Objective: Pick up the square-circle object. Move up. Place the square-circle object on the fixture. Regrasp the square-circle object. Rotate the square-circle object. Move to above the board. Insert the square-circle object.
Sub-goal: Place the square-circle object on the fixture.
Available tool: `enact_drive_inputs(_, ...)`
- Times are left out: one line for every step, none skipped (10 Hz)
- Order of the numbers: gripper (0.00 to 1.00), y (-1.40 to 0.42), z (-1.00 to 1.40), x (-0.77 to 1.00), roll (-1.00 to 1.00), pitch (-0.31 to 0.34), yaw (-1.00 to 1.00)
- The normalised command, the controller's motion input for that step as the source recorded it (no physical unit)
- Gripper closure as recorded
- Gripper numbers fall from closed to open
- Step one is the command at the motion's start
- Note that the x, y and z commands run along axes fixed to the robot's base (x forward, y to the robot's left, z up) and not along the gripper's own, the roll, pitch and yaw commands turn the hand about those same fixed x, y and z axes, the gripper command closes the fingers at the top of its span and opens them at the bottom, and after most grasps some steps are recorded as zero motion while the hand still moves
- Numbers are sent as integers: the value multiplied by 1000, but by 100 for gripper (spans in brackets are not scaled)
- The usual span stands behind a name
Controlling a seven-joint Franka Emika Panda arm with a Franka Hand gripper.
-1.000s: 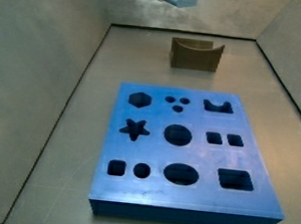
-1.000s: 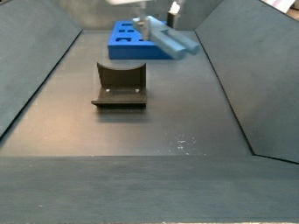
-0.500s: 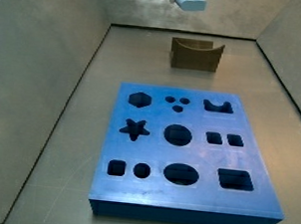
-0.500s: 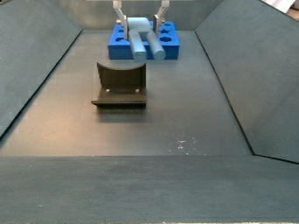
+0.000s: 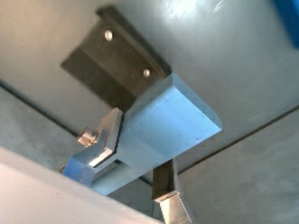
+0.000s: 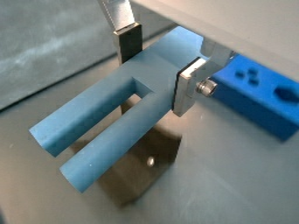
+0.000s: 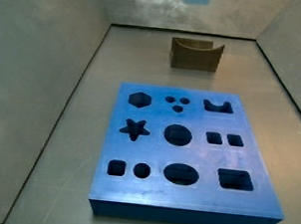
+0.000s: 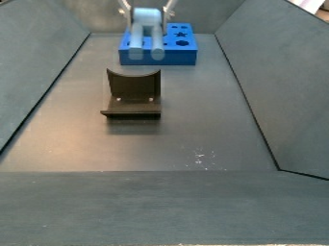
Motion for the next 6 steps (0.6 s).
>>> enact_drive_inputs(100,13,89,529,-1000,29,-66)
enact_drive_inputs(100,22,35,435,-1000,45,-69)
enact_drive_inputs(100,30,32,357,-1000,59,-72)
enact_drive_inputs(100,38,16,275,-1000,73,-78)
enact_drive_inputs(100,39,0,194,-1000,82,-84)
enact_drive_inputs(100,40,0,93,-1000,93,-97)
